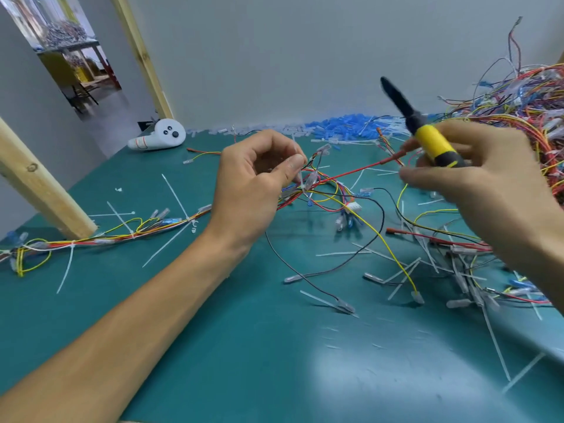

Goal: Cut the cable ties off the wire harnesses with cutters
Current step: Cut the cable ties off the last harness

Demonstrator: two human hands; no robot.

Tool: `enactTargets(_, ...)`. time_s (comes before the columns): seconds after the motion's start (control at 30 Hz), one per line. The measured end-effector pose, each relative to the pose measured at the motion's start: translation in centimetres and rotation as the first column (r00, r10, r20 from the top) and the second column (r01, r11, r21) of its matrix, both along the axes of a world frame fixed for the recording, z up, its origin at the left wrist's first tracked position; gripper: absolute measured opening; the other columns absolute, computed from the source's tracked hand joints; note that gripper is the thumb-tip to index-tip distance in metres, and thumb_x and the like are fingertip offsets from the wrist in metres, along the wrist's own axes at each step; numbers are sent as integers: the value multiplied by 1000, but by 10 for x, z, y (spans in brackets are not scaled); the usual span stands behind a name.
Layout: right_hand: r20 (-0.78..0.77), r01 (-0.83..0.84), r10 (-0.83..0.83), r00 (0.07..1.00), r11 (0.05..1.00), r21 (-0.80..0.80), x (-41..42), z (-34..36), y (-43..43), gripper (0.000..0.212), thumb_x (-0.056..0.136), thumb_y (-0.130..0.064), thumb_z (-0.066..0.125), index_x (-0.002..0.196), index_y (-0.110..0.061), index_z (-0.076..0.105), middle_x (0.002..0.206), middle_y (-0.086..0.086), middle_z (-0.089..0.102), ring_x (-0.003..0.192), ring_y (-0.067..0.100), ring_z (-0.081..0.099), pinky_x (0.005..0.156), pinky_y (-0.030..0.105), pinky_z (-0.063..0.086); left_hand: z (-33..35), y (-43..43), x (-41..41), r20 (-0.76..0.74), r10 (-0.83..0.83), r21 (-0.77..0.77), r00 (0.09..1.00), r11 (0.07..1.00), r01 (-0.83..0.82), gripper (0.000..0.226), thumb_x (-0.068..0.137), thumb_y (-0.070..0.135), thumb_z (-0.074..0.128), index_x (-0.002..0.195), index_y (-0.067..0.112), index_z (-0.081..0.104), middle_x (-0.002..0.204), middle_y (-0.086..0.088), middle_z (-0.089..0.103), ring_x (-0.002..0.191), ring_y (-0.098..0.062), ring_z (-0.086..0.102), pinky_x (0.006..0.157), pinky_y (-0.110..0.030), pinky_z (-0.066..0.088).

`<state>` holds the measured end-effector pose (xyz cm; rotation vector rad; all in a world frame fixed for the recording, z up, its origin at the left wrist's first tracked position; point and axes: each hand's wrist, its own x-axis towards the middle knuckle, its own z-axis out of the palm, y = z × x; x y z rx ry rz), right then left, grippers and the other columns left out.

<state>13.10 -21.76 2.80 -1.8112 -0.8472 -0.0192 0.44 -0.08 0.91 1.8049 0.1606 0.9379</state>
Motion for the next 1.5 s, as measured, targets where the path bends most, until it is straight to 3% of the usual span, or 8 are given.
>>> enactTargets(0.1, 232, 76, -81, 969, 997, 28, -10, 1, -1, 32, 77, -32, 80, 104, -17, 69, 78, 6, 65, 75, 29, 62, 69, 40, 53, -1, -1, 0, 15, 5, 48, 1000, 999, -6, 9, 92, -3, 64, 86, 4, 64, 73, -16, 63, 66, -28, 64, 72, -47, 58)
enactTargets(0.23, 466, 76, -56, 883, 997, -25, -17, 0, -2, 28, 82, -31, 75, 107, -22, 69, 82, -8, 64, 69, 19, 53, 64, 14, 42, -3, -4, 0, -14, 52, 153, 999, 987, -49, 15, 94, -1, 64, 85, 10, 62, 70, -4, 70, 68, -26, 71, 72, -53, 58)
enactTargets(0.4, 618, 139, 87, 782, 941, -309, -13, -5, 0, 36, 83, -51, 67, 115, -35, 72, 84, -10, 59, 73, 23, 55, 65, 42, 53, -3, -2, -1, -42, 141, 199, 989, 971, -130, 15, 97, 5, 63, 86, 15, 58, 65, 9, 72, 65, -37, 67, 65, -44, 58)
enactTargets(0.57, 549, 141, 105, 829, 911, -388, -18, -9, 2, 33, 81, -53, 70, 110, -38, 71, 84, -10, 63, 73, 26, 55, 66, 41, 52, -5, -6, -2, -69, 137, 259, 988, 959, -115, 9, 99, 9, 60, 92, 15, 57, 67, 3, 73, 67, -17, 72, 74, -43, 60)
enactTargets(0.93, 450, 185, 45, 892, 871, -455, -24, -11, 5, 23, 81, -56, 70, 98, -42, 66, 75, -12, 66, 71, 23, 56, 55, 28, 30, -5, -11, -5, -70, 217, 519, 974, 842, -150, 9, 100, 14, 61, 95, 19, 57, 72, 5, 68, 62, -17, 53, 59, -36, 41)
enactTargets(1.13, 468, 208, 64, 882, 837, -506, -25, -13, 8, 24, 79, -60, 65, 94, -42, 63, 75, -10, 67, 73, 30, 57, 54, 27, 32, -9, -14, -4, -118, 148, 487, 982, 871, -73, 10, 100, 12, 62, 93, 16, 57, 72, -1, 71, 69, -35, 59, 63, -42, 47)
enactTargets(1.27, 458, 205, 58, 887, 839, -504, -26, -14, 8, 20, 78, -55, 70, 92, -41, 68, 66, -5, 63, 67, 31, 54, 55, 33, 37, -9, -15, -5, -99, 130, 489, 986, 870, -66, 10, 100, 11, 62, 92, 14, 57, 77, 4, 76, 71, -24, 64, 67, -37, 51)
enactTargets(1.5, 198, 10, 99, 975, 872, -489, -19, -11, 5, 8, 76, -38, 78, 76, -37, 70, 60, 8, 60, 50, 25, 37, 45, 28, 34, -7, -16, -5, -34, 102, 389, 994, 918, -81, 11, 103, 8, 55, 94, 13, 53, 88, -1, 73, 69, -27, 60, 65, -43, 57)
